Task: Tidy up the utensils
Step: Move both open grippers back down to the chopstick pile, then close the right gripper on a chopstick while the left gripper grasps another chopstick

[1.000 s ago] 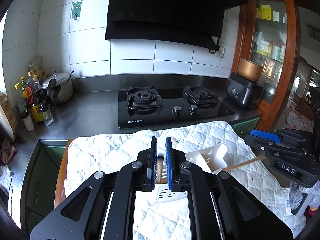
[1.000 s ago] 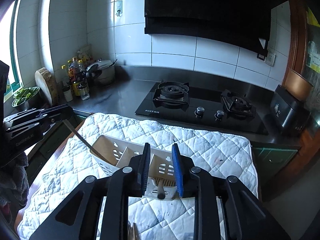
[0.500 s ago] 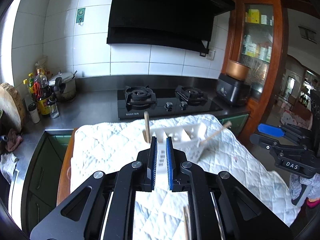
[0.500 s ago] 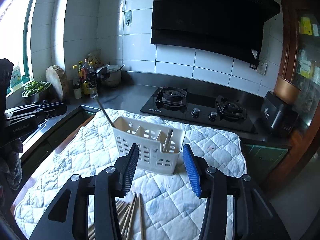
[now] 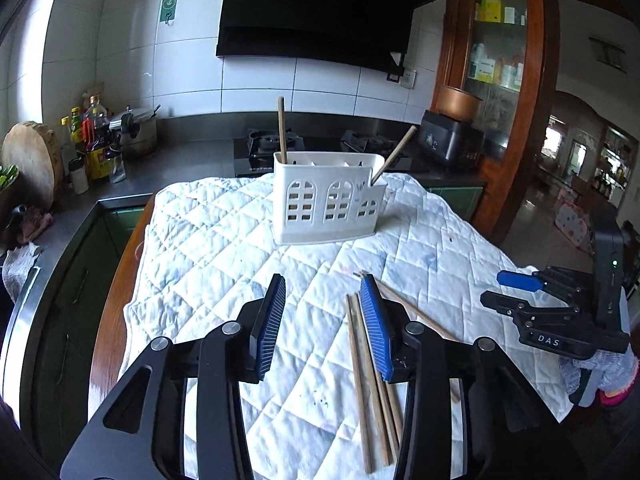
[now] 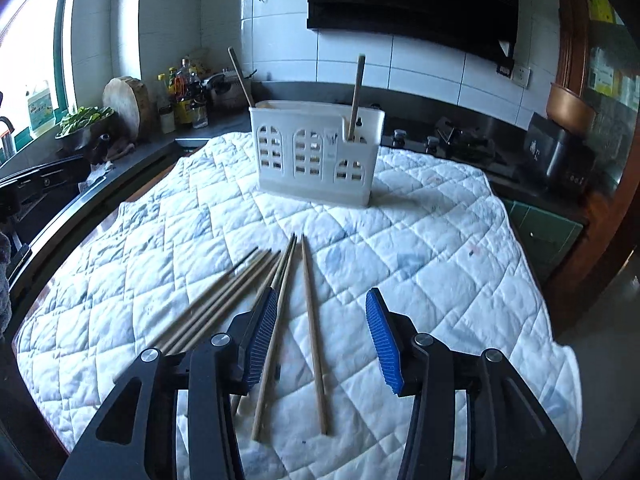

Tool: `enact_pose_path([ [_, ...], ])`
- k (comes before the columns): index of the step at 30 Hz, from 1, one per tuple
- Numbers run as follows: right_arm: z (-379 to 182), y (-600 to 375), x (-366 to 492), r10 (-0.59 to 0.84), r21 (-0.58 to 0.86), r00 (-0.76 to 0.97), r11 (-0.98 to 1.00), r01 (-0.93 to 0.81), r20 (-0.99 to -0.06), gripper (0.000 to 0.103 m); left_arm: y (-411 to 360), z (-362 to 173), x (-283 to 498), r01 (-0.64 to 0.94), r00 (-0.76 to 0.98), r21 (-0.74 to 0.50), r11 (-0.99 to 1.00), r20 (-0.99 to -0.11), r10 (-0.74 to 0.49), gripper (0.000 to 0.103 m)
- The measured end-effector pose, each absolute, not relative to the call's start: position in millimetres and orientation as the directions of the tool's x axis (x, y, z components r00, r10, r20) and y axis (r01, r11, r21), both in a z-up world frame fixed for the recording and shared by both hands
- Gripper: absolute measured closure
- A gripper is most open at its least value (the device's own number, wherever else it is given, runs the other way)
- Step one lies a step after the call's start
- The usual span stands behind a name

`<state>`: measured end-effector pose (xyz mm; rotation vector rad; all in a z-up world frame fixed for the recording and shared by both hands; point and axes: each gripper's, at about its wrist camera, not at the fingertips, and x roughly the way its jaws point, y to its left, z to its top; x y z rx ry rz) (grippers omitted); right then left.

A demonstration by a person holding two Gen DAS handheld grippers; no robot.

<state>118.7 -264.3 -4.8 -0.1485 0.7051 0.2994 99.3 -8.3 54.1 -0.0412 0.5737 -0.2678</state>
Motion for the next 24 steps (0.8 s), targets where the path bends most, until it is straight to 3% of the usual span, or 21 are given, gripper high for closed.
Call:
enact_pose_path([
  [9, -65.8, -267.4, 109.0, 0.198, -0.009, 0.646, 0.953, -0.302, -0.737, 0.062, -10.3, 6.3, 71.3, 0.219, 0.759, -0.151, 0.964, -0.595, -0.266, 0.057],
  [24, -91.4, -268.2, 127.0, 0.186, -0.005, 0.595, 0.952, -0.305, -0.781, 0.077, -16.4, -42.6, 67.1, 0.202, 0.673, -0.168, 0.965, -0.692, -0.261, 0.055],
])
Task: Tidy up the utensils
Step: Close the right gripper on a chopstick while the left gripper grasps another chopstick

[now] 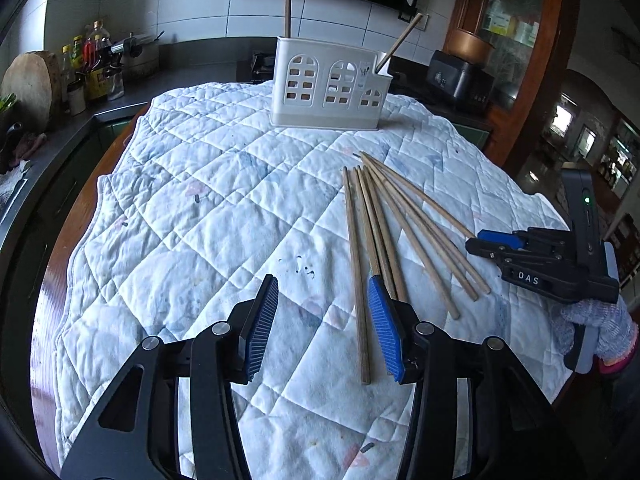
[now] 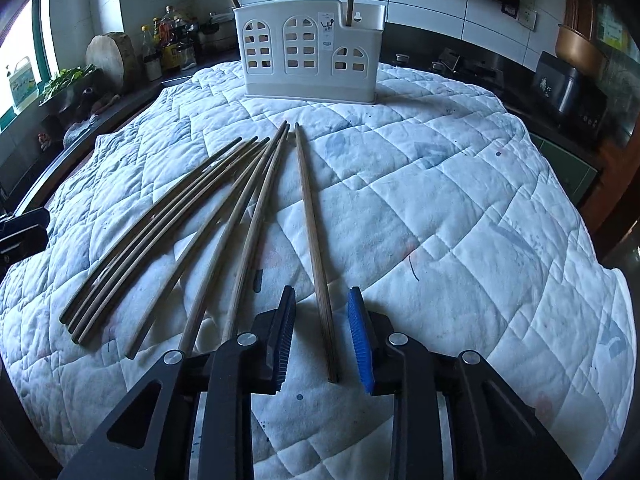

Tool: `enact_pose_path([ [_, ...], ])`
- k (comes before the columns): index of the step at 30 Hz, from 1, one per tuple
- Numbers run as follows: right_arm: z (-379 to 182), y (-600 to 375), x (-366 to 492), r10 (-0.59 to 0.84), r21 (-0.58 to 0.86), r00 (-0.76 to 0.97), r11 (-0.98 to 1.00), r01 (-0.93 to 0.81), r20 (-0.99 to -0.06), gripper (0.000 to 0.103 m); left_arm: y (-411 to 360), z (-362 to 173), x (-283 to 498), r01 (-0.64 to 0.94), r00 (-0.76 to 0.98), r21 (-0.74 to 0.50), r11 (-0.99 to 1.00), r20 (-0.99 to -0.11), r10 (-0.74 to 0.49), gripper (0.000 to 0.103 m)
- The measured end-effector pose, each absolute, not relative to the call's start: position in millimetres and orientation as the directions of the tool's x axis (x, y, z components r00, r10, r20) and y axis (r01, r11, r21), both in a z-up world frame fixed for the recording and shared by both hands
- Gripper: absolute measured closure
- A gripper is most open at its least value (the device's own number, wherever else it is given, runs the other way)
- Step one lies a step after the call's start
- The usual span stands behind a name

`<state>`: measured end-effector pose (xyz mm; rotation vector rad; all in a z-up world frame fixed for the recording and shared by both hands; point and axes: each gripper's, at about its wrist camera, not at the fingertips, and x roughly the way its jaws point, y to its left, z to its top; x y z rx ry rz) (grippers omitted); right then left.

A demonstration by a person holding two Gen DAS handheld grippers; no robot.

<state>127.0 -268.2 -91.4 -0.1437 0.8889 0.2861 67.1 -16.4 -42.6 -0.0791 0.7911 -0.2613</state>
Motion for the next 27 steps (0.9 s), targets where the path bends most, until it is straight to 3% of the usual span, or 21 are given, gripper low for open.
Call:
enact_pose_path([
  [14, -92.3, -267.7, 130.7, 0.185, -0.006, 0.601, 0.954, -0.301, -0.778, 0.094, -42.2, -63.9, 68.0, 0.248, 0.615, -0.167, 0.954, -0.734, -0.288, 0.058],
  [17, -92.3, -268.7, 129.0, 0.187, -0.002, 0.601, 0.954, -0.300, -0.777, 0.094, -46.0, -67.3, 71.8, 0.255, 0.600, -0.175, 0.951, -0.743, -0.298, 0.073],
  [20, -92.0, -270.1, 128.0, 0.194, 0.006, 0.602, 0.954, -0.300, -0.775, 0.094, -47.8, -70.5, 77.0, 0.251, 0.588, -0.174, 0.952, -0.754, -0.293, 0.081],
  [27, -92.5, -270.6, 128.1, 0.202, 0.018, 0.601, 0.954, -0.298, -0.774, 0.094, -51.9, -78.1, 86.8, 0.245, 0.567, -0.165, 0.956, -0.775, -0.279, 0.089],
])
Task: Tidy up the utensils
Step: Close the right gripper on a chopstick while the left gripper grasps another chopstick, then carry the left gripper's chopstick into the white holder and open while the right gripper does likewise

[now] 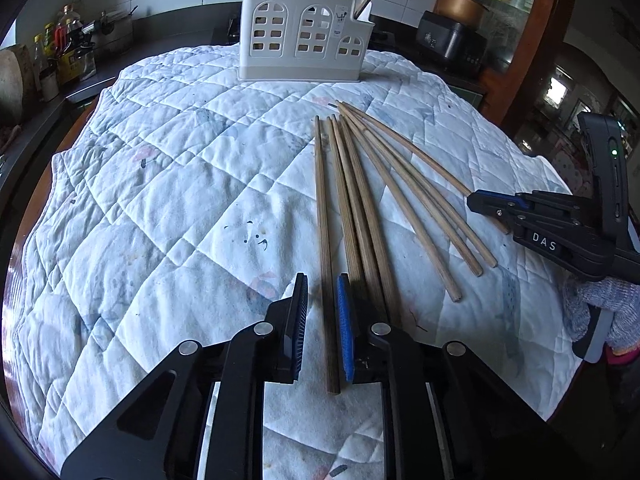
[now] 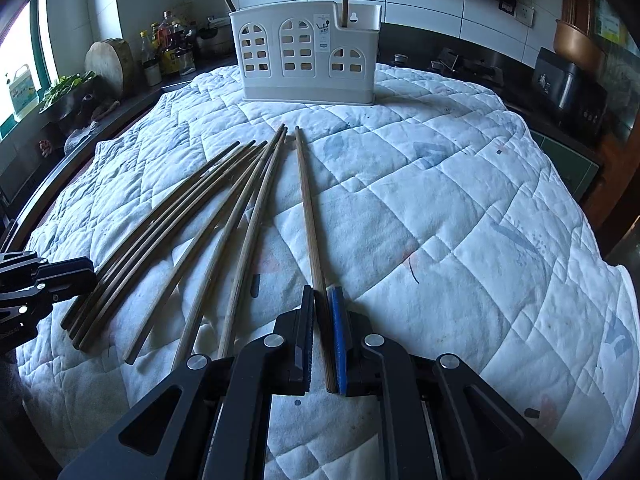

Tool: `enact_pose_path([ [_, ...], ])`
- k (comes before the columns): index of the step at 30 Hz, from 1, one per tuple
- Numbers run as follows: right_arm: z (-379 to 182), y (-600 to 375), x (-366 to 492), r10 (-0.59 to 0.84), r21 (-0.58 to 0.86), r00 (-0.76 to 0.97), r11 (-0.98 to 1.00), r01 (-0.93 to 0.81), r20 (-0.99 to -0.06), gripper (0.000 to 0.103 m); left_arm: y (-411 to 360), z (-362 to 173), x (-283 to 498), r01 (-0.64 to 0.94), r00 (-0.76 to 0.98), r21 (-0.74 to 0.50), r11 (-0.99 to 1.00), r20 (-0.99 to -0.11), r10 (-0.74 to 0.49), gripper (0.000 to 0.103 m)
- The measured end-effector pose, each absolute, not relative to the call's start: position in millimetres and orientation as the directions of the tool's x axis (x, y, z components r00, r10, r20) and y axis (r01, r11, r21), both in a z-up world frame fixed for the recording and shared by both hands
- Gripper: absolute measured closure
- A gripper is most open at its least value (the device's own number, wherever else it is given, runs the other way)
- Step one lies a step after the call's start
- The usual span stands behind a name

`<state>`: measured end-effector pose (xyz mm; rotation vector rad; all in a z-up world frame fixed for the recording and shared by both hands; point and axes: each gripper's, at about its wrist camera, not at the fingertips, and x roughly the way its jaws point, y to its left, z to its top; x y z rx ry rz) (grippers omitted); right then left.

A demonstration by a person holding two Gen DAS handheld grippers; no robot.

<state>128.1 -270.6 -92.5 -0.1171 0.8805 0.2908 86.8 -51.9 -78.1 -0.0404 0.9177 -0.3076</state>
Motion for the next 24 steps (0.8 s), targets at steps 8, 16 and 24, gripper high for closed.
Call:
enact_pose_path([
  [8, -92.8, -271.0, 127.8, 0.204, 0.020, 0.601, 0.955, -0.297, -0.773, 0.094, -61.5, -81.4, 92.8, 0.247, 0.559, -0.105, 0.963, -0.797, -0.230, 0.094],
  [16, -84.2, -268.2, 119.9, 0.214, 0.022, 0.625, 0.953, -0.301, -0.751, 0.095, -54.9, -70.9, 90.5, 0.236, 0.584, -0.147, 0.960, -0.769, -0.261, 0.098],
  [24, -43.0, -265.1, 108.8, 0.236, 0.016, 0.699, 0.952, -0.306, -0.675, 0.096, -44.5, -38.4, 89.2, 0.245, 0.648, -0.187, 0.951, -0.698, -0.305, 0.098],
])
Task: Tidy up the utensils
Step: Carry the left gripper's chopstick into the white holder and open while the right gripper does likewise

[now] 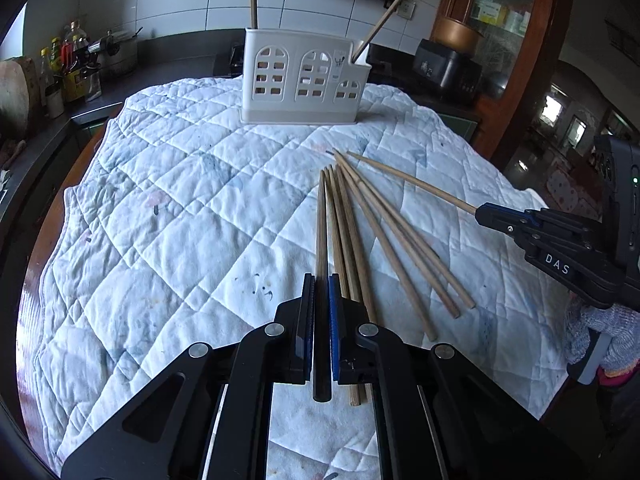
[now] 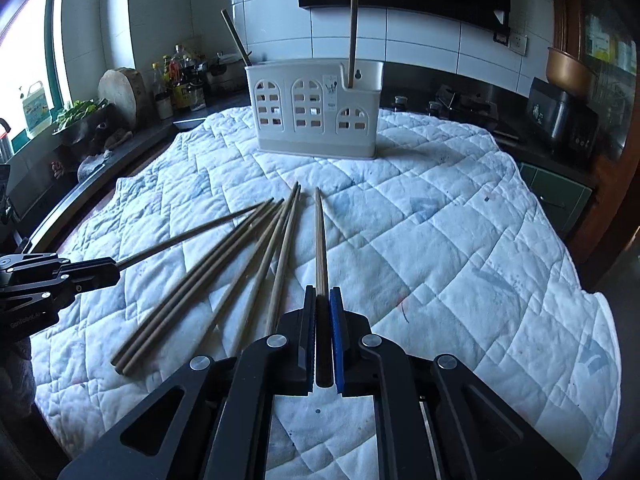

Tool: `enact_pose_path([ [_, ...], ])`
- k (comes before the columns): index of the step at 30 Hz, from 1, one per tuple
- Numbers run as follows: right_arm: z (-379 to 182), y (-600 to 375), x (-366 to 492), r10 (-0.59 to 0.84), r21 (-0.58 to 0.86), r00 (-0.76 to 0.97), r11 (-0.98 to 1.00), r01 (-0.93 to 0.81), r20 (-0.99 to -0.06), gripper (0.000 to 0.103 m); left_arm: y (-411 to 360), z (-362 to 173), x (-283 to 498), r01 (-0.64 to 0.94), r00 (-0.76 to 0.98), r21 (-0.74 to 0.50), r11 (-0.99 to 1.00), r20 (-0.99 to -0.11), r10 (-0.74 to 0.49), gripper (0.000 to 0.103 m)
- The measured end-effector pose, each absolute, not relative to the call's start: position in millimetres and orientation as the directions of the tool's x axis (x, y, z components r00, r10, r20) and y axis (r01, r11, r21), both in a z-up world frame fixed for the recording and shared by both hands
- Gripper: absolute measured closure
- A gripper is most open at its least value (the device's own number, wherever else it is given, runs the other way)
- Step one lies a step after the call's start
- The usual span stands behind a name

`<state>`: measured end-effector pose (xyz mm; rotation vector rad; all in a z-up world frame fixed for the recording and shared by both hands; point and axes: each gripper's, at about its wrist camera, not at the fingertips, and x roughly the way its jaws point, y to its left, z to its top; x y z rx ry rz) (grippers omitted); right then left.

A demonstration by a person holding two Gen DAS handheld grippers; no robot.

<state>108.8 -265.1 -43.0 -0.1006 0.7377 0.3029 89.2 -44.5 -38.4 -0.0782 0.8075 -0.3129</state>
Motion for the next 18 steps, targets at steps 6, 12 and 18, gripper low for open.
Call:
enact_pose_path([
  [6, -2.8, -264.9, 113.4, 0.254, 0.016, 0.751, 0.951, -0.309, -0.610, 0.096, -37.2, -12.8, 96.2, 0.256, 0.695, -0.194, 0.947, -0.643, -0.320, 0.098],
  [12, 29.2, -261.0, 136.7, 0.266, 0.011, 0.764, 0.947, -0.321, -0.588, 0.096, -31.2, 10.2, 114.9, 0.273, 0.720, -0.192, 0.943, -0.609, -0.333, 0.098],
  [18, 59.7, -260.6, 173.5, 0.262, 0.013, 0.756, 0.948, -0.319, -0.600, 0.096, -29.1, 33.8, 141.9, 0.301, 0.725, -0.179, 0.937, -0.596, -0.347, 0.098],
])
